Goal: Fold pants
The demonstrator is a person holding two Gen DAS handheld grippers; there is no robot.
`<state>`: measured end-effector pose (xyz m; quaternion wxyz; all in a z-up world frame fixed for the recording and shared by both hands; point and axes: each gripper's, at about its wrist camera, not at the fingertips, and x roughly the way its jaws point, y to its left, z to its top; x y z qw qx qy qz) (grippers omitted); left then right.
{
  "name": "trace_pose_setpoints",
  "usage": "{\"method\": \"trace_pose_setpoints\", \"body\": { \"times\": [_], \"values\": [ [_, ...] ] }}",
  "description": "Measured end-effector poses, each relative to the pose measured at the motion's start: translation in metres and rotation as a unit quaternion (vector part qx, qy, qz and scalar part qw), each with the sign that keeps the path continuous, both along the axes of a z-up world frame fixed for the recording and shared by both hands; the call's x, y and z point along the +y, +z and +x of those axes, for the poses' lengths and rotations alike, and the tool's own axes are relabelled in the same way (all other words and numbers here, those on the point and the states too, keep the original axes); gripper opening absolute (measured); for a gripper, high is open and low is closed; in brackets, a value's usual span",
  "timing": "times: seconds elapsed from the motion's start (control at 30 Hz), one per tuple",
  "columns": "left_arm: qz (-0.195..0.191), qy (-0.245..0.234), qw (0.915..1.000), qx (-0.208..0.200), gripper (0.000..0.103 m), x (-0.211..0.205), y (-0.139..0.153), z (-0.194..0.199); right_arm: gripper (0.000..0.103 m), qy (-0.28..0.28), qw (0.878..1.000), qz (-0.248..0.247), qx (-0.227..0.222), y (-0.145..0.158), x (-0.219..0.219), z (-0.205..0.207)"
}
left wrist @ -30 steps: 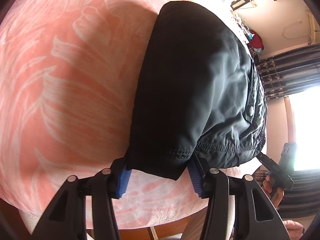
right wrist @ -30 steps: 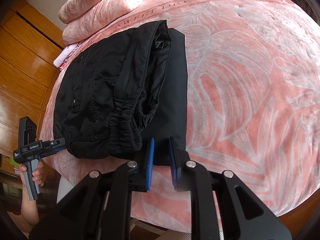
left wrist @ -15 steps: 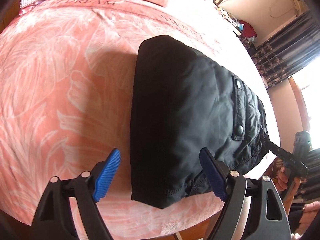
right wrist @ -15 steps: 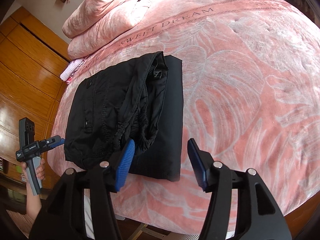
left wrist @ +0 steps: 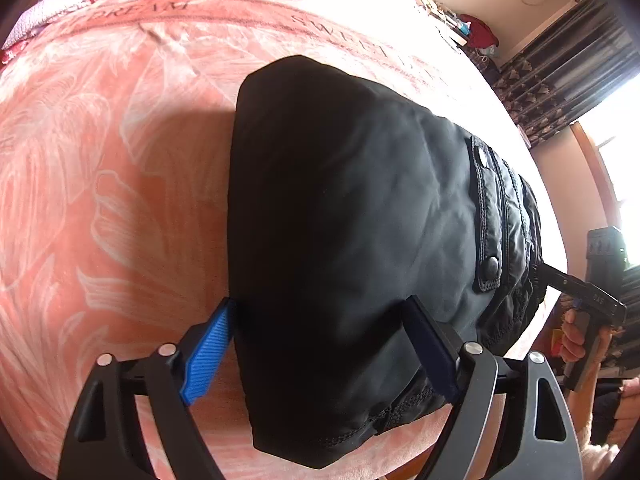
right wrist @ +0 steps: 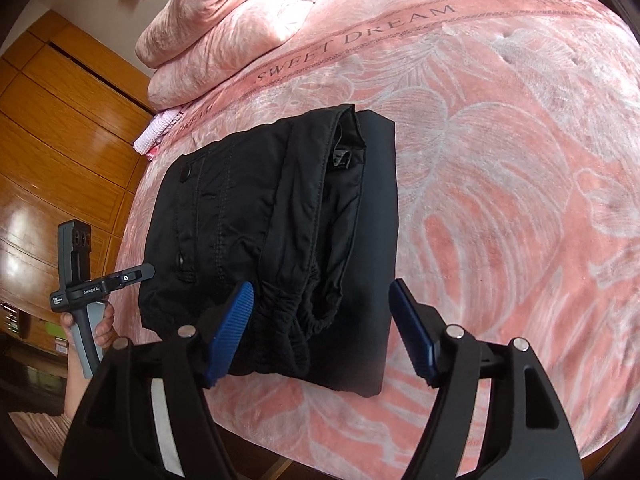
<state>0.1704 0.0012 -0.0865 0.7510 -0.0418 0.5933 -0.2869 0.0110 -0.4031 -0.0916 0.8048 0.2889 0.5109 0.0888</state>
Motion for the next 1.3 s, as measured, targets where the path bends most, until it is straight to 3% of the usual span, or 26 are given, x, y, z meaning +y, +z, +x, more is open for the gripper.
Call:
{"method": "trace_pose_setpoints", "body": {
  "times": [0.1,0.37,0.5,0.57,0.67,0.8,0.93,1.1,1.3],
  "values": [
    [-0.022,-0.016,0.9994,0.022,0.093,0.004,-0.013,0.008,0.082,0.005,1.0,0.023,0.008,-0.016,-0.004,0.001],
    [-0.11,-0.024,0.9882,0.104,0.1,0.011,-0.049,0.029,0.093,0.0,0.99,0.139,0.02,-0.053,-0.022,0.003],
    [-0.125,-0.028,0.9859,0.107,0.1,0.003,-0.053,0.033,0.094,0.011,0.99,0.144,0.011,-0.055,-0.021,0.005],
    [-0.113,-0.026,0.9879,0.103,0.1,-0.003,-0.052,0.032,0.092,0.018,0.991,0.133,0.006,-0.054,-0.017,0.008],
    [-0.101,-0.024,0.9896,0.1,0.097,-0.006,-0.048,0.031,0.072,0.02,0.991,0.132,-0.005,-0.051,-0.01,0.009],
    [-0.1,-0.006,0.99,0.099,0.079,-0.003,-0.042,0.029,0.045,0.015,0.992,0.124,-0.034,-0.038,-0.006,-0.001],
    [-0.122,0.01,0.9885,0.088,0.043,0.004,-0.024,0.025,0.037,0.017,0.994,0.091,-0.06,-0.013,0.007,-0.005],
    [-0.138,0.018,0.9885,0.06,0.03,0.0,-0.008,0.019,0.034,0.027,0.994,0.056,-0.092,0.021,0.018,0.0],
    [-0.163,0.026,0.9863,0.003,0.028,-0.007,0.019,0.03,0.034,0.031,0.991,0.029,-0.126,0.055,0.006,0.027]
  ]
}}
